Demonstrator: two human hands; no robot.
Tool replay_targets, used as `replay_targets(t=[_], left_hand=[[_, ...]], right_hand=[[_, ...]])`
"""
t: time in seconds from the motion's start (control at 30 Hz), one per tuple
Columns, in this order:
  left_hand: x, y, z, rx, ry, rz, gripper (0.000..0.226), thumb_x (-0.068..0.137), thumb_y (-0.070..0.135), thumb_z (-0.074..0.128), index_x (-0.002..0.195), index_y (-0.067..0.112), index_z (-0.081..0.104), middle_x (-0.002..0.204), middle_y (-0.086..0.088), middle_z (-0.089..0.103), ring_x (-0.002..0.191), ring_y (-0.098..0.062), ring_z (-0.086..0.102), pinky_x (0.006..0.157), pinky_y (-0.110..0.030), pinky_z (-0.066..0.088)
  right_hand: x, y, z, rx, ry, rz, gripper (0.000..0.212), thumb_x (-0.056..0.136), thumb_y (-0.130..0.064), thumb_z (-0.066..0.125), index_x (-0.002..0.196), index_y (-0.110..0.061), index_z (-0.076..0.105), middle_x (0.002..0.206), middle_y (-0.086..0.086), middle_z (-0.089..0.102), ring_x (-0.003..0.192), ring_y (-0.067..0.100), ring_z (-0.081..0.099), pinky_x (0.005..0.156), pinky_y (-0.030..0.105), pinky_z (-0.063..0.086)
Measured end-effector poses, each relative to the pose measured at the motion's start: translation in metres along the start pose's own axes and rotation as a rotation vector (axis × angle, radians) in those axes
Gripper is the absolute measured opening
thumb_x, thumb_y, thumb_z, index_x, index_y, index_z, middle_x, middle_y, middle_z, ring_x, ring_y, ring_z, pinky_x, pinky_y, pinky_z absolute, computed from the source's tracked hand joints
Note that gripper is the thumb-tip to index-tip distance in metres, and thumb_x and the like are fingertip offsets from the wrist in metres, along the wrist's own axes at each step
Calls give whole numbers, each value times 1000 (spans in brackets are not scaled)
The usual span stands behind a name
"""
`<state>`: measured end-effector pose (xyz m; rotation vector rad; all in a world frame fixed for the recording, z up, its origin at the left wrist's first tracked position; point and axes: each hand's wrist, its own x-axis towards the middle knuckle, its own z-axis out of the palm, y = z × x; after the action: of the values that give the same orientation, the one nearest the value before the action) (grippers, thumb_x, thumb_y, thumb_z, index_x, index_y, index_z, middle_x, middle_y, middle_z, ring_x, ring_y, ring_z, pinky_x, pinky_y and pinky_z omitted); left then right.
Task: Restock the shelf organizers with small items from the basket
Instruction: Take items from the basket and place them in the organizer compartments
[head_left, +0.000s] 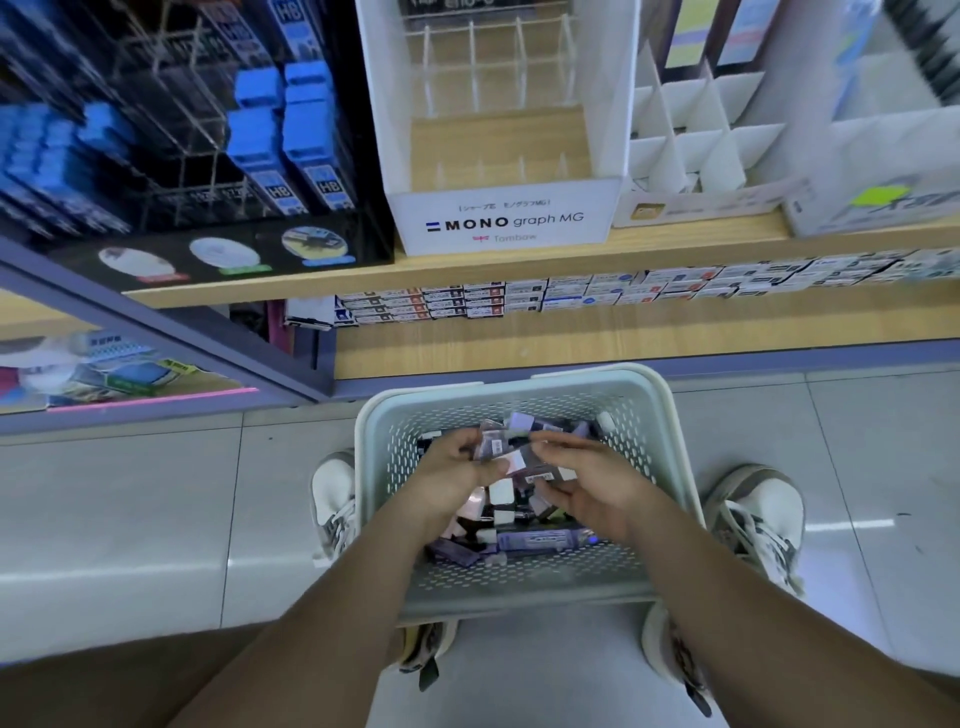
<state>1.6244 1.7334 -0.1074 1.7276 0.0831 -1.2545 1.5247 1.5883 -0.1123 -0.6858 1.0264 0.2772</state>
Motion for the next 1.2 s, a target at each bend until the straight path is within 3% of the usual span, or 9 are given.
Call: replay_targets(t=[0.27,0.33,0.43,0.5,0.7,0.83,0.93,1.03,1.2], left_hand=[[-33,26,18,-129,-2,25,15,84,13,71,95,20,64,92,6,70,90,-13,64,70,-22,49],[-43,35,14,-243,-43,-24,19,82,5,70,89,20,61,87,2,71,84,-16,65,78,-32,54],[-62,48,5,-286,-145,-19,33,81,-8,65,109,9,63,89,-5,72,73,-15,68,58,-27,54],[-77,56,1,-251,-158,-3,41,80,-14,63,114,9,63,95,-8,71,75,-15,69,57,-25,54],[-121,80,-8,-240,-122,11,26,84,-11,58,107,1,58,78,-16,62,58,-25,63,50,-29,53],[-151,106,-2,-101,-90,53,10,91,10,59,98,12,52,58,-4,41,45,-17,34,45,-24,31],[-177,128,-1,-21,-131,73,30,93,41,56,100,13,59,54,1,34,43,-13,27,44,-19,28],[-196,147,-3,-136,-139,109,48,83,55,59,108,14,60,56,0,36,45,-14,29,44,-21,30],[-226,188,7,-108,-121,277,46,80,54,62,112,21,60,61,-4,55,42,-12,31,43,-20,31]], right_hand=[[-18,-6,16,90,25,-121,7,84,-1,70,85,-8,69,78,2,72,76,16,61,61,23,49],[-25,-15,18,132,28,-143,12,84,3,68,83,-8,65,72,2,71,69,15,59,55,21,47],[-42,-32,24,131,12,-204,18,82,8,67,80,-10,63,65,2,65,58,12,57,46,18,45],[-56,-42,26,146,10,-257,18,82,9,66,80,-9,63,65,4,61,52,13,58,43,18,43],[-104,-63,33,50,9,-349,20,78,13,68,87,-5,68,71,8,62,57,15,56,42,17,45],[-136,-73,41,137,-56,-373,17,82,10,66,84,-6,64,72,9,61,56,13,54,43,16,46],[-166,-85,48,192,-147,-415,16,82,7,66,82,-9,63,72,10,67,57,15,60,45,15,48],[-194,-95,57,147,-216,-488,19,74,7,68,84,-9,64,71,10,68,58,15,60,47,17,49],[-234,-113,74,73,-237,-640,23,65,1,72,84,-9,64,70,9,65,57,15,58,47,18,49]])
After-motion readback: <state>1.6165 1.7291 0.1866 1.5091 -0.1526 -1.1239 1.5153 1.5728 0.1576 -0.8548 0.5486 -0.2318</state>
